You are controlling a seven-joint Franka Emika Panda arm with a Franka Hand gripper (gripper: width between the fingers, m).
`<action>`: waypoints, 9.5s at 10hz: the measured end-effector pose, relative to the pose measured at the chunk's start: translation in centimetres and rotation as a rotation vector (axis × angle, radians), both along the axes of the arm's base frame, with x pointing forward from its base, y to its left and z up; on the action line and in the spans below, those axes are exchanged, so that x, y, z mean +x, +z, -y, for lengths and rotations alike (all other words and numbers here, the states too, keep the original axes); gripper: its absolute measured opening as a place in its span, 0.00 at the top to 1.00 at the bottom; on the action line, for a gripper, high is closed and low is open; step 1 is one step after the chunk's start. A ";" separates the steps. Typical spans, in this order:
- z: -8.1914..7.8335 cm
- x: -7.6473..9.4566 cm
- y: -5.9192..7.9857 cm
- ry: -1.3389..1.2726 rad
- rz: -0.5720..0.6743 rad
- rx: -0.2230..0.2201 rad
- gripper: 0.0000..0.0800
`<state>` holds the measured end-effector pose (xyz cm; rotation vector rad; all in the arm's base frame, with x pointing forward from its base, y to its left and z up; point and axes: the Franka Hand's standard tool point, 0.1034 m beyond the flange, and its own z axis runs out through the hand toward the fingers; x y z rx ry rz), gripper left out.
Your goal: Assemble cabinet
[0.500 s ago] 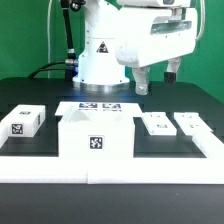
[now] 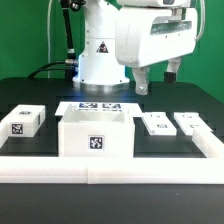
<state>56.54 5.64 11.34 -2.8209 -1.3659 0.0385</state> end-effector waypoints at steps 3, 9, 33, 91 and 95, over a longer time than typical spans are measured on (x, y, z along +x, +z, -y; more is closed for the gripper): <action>1.6 -0.4 -0.9 0.220 0.039 0.003 0.00; 2.7 -0.6 -1.4 0.415 0.045 -0.007 0.00; 5.8 -12.3 -8.8 0.579 -0.010 0.027 0.00; -8.2 -11.2 -5.4 0.457 0.046 0.040 0.00; -10.4 -13.3 -7.5 0.458 0.048 0.069 0.00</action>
Offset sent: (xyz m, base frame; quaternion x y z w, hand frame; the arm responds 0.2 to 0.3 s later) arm -0.0092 -0.0245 -0.0046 -0.0547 0.0144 -0.2506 0.9664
